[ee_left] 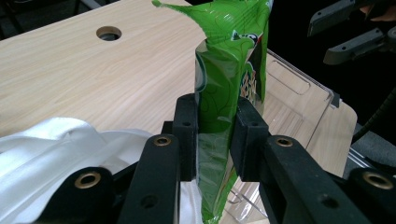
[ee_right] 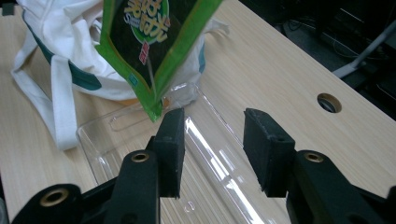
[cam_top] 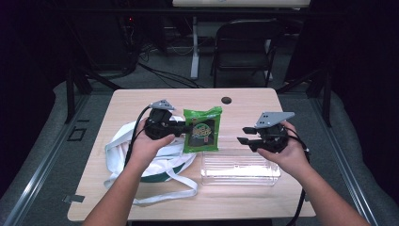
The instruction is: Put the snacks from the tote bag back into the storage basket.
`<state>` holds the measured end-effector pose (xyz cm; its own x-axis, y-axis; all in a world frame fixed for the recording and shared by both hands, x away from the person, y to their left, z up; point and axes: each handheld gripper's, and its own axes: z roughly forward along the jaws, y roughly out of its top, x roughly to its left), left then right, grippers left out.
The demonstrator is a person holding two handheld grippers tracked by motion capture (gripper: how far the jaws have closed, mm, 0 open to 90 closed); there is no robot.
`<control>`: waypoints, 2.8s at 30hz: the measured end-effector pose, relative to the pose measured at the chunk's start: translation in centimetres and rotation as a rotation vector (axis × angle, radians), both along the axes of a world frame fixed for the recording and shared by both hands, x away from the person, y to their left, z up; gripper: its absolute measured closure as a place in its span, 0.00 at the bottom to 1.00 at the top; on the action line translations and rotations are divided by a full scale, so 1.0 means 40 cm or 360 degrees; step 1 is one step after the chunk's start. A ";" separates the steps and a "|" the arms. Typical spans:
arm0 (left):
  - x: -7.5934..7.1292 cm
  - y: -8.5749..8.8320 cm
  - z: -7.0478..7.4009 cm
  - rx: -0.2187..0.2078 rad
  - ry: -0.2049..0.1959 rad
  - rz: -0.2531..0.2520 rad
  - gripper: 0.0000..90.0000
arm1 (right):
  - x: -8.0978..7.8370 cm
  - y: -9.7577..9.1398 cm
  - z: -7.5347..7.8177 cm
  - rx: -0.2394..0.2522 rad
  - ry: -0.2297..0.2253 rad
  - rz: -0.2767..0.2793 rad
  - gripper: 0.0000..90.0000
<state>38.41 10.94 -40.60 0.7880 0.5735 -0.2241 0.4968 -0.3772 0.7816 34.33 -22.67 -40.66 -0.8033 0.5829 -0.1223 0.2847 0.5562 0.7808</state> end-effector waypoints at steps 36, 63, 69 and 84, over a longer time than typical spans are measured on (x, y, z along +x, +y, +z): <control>-0.003 -0.074 -0.030 0.0042 0.0009 -0.0118 0.83 | 0.083 0.083 0.114 -0.0217 -0.0072 0.0232 0.44; -0.010 -0.111 -0.034 0.0051 0.0006 -0.0181 0.83 | 0.102 0.151 0.103 -0.0394 -0.0044 0.0380 0.45; -0.017 -0.117 -0.027 0.0038 -0.0015 -0.0206 0.83 | 0.106 0.159 0.095 -0.0446 -0.0009 0.0427 0.51; -0.019 -0.118 -0.031 0.0034 -0.0014 -0.0233 0.83 | 0.131 0.144 0.085 -0.0403 0.0170 0.0522 0.69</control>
<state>37.66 6.23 -41.84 0.8655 0.4568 -0.2056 0.4282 -0.4616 0.7769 39.57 -16.92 -37.25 -0.9571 0.2566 -0.1345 0.1327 0.8011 0.5836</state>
